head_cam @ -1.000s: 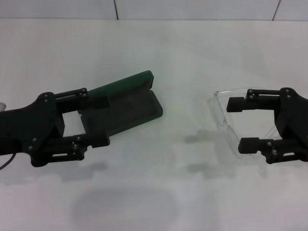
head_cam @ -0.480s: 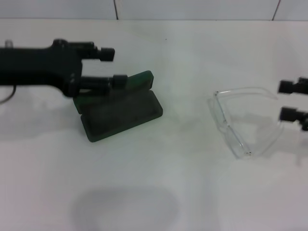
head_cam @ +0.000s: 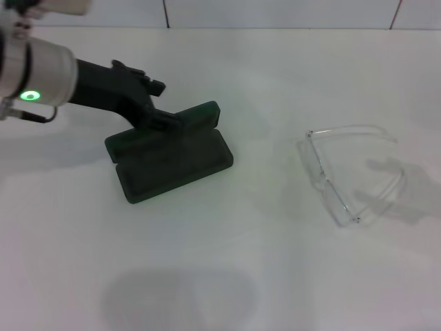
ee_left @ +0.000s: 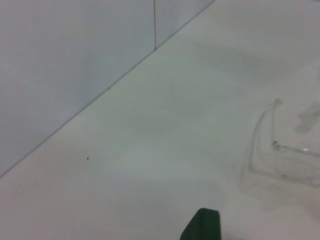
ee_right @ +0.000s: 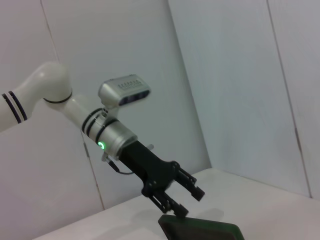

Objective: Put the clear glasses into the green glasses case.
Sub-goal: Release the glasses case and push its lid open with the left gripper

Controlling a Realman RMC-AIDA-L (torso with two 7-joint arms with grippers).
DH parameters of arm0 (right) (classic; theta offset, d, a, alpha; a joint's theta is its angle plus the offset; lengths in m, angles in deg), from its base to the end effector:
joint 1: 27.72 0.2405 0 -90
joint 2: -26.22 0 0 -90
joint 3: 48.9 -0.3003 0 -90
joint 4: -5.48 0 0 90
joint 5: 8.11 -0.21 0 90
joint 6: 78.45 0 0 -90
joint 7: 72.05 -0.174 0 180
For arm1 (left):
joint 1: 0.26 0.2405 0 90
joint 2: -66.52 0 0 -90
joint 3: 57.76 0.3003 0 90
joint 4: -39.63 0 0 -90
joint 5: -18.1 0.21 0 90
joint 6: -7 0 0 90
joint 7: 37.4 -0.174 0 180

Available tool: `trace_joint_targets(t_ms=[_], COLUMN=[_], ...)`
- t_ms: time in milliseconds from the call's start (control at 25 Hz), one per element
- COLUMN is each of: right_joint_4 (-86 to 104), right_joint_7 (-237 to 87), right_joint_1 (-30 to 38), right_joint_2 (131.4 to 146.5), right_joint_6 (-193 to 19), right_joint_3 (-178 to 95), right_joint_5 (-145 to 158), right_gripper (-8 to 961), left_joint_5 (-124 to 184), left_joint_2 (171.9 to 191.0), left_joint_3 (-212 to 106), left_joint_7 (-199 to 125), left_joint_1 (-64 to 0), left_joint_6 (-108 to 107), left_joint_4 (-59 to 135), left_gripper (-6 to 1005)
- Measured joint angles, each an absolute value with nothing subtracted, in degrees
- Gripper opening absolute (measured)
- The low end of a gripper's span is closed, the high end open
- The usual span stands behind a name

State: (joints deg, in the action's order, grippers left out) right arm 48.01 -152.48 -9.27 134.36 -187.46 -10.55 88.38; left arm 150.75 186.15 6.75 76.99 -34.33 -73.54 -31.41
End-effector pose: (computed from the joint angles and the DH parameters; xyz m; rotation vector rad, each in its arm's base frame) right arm 0.3165 0.2996 0.0786 -2.6204 0.5023 0.9759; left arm -0.2122 0.4138 -0.0294 -2.7268 -0.4793 0.0112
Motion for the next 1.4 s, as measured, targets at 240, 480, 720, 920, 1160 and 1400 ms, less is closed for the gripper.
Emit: trace_joint_targets(t_ms=[240, 480, 720, 920, 1160, 1400], right_joint_4=[48.07, 47.84, 47.70, 47.67, 47.66, 47.44], right_joint_7=[-152.51, -152.33, -152.07, -152.00, -151.86, -150.65], right_joint_1=[-9.92, -9.63, -9.38, -9.60, -9.81, -10.29], right_joint_2=[134.23, 134.36, 134.49, 134.35, 134.21, 134.49], right_joint_6=[-187.42, -187.42, -186.99, -186.50, -185.98, -185.68], right_joint_3=[-11.02, -11.02, -11.02, -11.67, -13.06, -18.12], right_joint_5=[88.39, 88.39, 88.39, 88.34, 88.35, 89.76], right_gripper=[724, 723, 722, 721, 717, 712], left_joint_5=[155.00, 159.10, 162.45, 162.95, 162.68, 161.88], left_joint_2=[186.18, 186.21, 186.21, 186.19, 186.18, 186.34], left_joint_3=[10.37, 12.49, 13.35, 13.75, 15.38, 17.10], left_joint_7=[77.67, 79.17, 82.10, 82.72, 82.92, 83.02], left_joint_1=[-37.20, -38.56, -39.76, -40.65, -40.66, -40.30], left_joint_6=[-68.50, -66.04, -64.74, -66.04, -67.15, -69.72], left_joint_4=[-26.21, -23.48, -22.13, -22.00, -22.74, -25.53], left_gripper=[733, 710, 669, 636, 408, 230])
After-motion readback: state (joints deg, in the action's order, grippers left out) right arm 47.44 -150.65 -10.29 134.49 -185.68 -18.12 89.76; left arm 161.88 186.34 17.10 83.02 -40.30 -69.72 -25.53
